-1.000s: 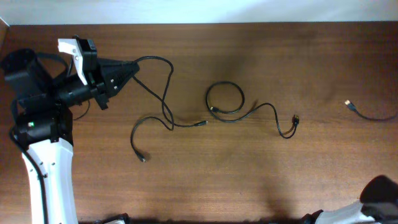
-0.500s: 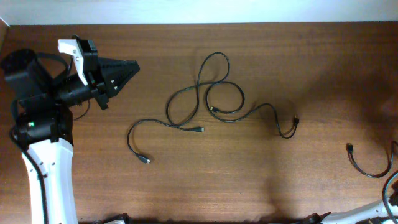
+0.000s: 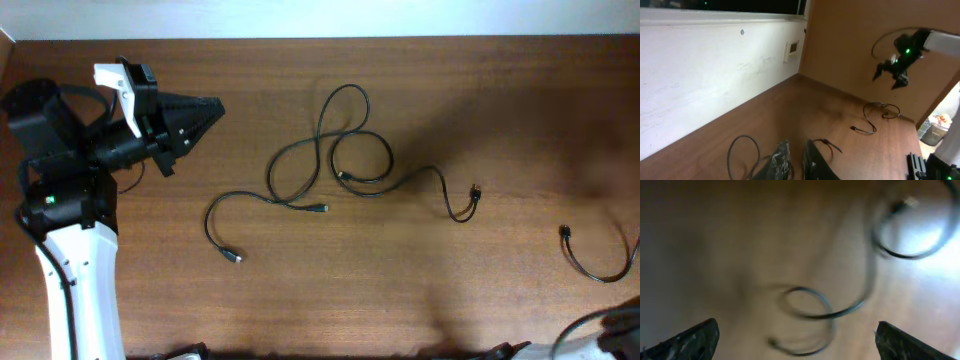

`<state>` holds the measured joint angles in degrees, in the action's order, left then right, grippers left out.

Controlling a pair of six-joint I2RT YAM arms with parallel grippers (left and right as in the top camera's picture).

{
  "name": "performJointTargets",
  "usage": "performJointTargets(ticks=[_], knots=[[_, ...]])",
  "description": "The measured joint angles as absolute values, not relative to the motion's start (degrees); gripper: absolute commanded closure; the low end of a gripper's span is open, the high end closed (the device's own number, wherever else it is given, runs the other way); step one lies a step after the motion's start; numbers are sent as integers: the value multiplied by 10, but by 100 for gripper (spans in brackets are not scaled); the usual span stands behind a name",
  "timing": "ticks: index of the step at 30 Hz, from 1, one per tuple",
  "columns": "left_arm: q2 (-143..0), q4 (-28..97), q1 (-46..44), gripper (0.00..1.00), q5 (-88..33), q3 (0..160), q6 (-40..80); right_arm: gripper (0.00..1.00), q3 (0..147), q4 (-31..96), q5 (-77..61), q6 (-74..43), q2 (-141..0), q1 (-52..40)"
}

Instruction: Untangle cables

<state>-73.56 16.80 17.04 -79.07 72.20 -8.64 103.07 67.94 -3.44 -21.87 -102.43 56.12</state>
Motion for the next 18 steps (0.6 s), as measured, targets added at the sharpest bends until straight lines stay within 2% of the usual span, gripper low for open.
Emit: performJointTargets(ticks=[1,2,3,6,7,8,9,10,14,18], knots=[[-735,168,170,73,-790,722,-86,1,1034,668,-63,-210,-1000,533],[-735,169,170,58,-790,722,-88,1,1035,656,-90,-190,-968,468],[-736,170,170,51,-790,721,-90,1,1036,658,-105,-168,-947,386],[-736,169,170,40,-790,721,-94,1,1037,693,-102,-99,-935,228],[-736,169,170,31,-790,721,-96,1,1037,708,-84,-57,-935,147],[-736,169,170,24,-790,721,-95,1,1037,711,-85,-39,-935,116],[-736,169,170,6,-790,721,-95,1,1037,738,-84,7,-935,64],[-736,169,170,1,-790,721,-96,1,1037,751,-88,36,-937,44],[-736,169,170,1,-786,721,-96,1,1037,716,-153,81,-989,-24],[-736,208,170,1,-706,721,-96,1,1037,611,-195,78,-1078,-79]])
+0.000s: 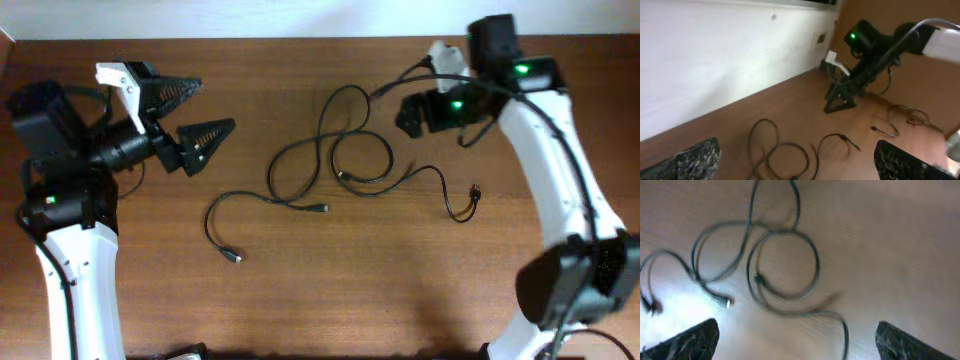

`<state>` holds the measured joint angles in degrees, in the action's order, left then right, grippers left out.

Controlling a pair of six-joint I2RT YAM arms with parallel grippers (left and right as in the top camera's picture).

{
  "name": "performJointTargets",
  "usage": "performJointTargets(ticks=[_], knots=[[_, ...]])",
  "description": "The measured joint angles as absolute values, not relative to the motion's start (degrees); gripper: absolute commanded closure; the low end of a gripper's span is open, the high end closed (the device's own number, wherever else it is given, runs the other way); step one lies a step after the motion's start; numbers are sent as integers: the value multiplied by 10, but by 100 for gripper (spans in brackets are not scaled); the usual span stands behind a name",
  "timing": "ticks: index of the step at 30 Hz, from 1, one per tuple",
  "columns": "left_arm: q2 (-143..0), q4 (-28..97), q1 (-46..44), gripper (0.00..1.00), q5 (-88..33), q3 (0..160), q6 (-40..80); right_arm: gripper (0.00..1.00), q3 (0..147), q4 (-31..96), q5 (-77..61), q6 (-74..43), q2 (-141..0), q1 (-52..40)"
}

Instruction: Untangle cables

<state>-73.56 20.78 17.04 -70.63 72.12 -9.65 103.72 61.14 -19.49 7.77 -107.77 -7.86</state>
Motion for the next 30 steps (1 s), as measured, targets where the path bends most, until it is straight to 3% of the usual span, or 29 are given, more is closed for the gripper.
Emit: performJointTargets(ticks=[5,13,17,18,19,25,30], knots=[[-736,266,170,1,-601,721,-96,1,1037,385,-211,8,-1210,-102],[-736,309,170,1,-606,721,-118,2,1037,162,-372,-18,-1351,-102],[-736,309,170,1,-613,721,-127,25,1037,175,-384,-32,-1357,-124],[-736,309,170,1,-615,721,-127,66,1037,181,-383,-34,-1358,-139],[-736,309,170,1,-621,721,-127,96,1037,190,-378,-36,-1358,-153],[-736,319,170,1,-628,721,-129,96,1065,327,-345,-73,-1362,-169],[-736,317,170,1,-637,721,-129,96,1558,806,-263,-70,-1349,-168]])
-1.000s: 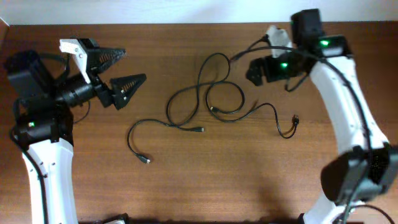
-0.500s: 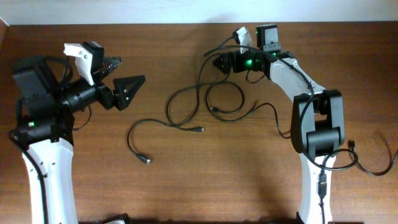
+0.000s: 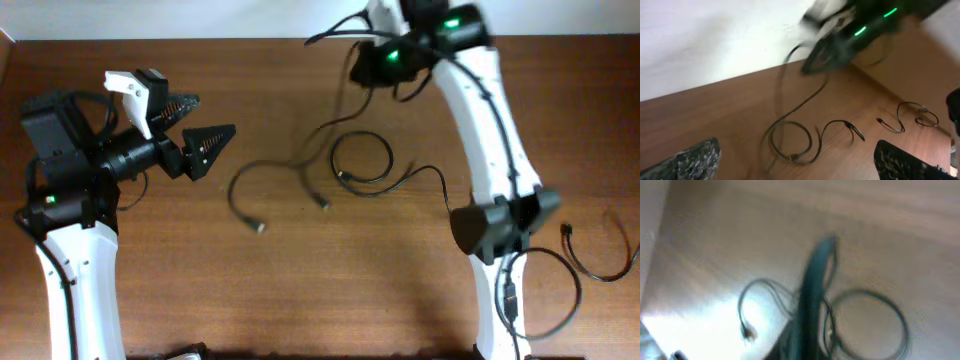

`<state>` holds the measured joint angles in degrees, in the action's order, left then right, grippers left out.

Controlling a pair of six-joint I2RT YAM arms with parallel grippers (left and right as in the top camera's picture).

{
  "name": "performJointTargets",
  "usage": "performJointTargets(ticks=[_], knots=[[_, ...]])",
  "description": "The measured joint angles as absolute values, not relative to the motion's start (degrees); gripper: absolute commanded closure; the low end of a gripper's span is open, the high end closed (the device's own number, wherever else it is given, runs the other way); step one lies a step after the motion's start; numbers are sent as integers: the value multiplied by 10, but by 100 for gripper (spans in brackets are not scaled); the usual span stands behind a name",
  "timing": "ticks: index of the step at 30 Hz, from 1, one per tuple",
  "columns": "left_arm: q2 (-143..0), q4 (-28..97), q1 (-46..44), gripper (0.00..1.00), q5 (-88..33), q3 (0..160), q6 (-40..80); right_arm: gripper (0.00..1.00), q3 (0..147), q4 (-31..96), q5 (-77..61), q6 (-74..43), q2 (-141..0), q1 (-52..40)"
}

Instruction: Untangle cables

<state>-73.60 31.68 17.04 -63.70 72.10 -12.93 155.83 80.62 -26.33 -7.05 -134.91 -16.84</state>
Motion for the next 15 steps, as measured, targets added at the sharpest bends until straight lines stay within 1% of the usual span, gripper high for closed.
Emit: performJointTargets(ticks=[2,3,7,12,13,15], knots=[[-736,319,170,1,-642,721,-129,96,1709,934,-214,-70,-1335,-161],[-736,317,170,1,-645,721,-129,96,1771,969,-201,-70,-1329,-149],[-736,321,170,1,-656,721,-129,96,1784,970,-189,-73,-1277,-136],[-736,322,170,1,-675,721,-129,96,1784,970,-69,-74,-1233,-135],[-736,321,170,1,-675,721,-129,96,1784,970,-53,-76,-1230,-130],[-736,321,170,1,-676,721,-129,96,1784,970,-35,-81,-1205,-92]])
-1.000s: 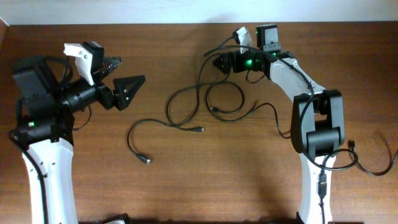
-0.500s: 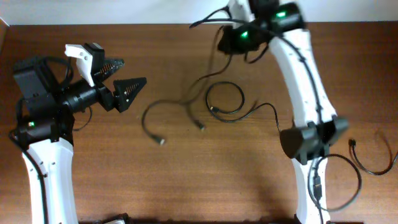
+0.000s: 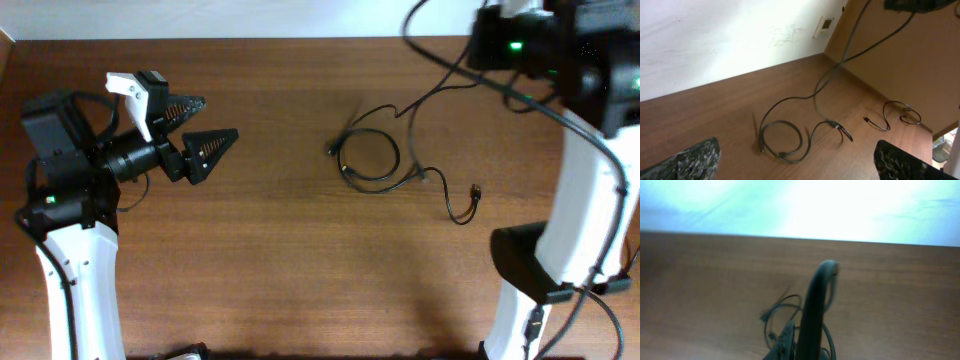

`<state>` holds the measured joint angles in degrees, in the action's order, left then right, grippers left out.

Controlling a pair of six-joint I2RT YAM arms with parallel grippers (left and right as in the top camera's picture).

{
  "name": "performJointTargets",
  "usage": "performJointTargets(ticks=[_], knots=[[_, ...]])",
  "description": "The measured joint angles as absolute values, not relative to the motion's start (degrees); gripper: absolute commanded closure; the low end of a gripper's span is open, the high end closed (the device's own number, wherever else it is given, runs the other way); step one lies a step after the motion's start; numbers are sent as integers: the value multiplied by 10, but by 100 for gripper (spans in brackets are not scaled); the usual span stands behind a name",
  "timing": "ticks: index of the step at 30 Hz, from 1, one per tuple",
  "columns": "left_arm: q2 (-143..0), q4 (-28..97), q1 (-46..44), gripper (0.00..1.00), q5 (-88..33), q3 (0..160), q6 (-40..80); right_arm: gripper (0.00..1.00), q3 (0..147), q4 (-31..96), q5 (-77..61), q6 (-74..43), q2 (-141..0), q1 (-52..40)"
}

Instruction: Untangle cables

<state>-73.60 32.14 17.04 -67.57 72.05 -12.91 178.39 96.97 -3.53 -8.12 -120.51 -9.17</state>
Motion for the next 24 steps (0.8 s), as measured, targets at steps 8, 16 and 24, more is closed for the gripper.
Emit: performJointTargets(ticks=[8,16,24], knots=[[-736,322,170,1,-678,721,-140,96,1511,970,-23,-67,-1079,-11],[-736,322,170,1,-682,721,-147,96,1421,970,15,-53,-1072,68],[-736,332,132,1,-694,721,-163,96,1420,809,6,-140,-1164,384]])
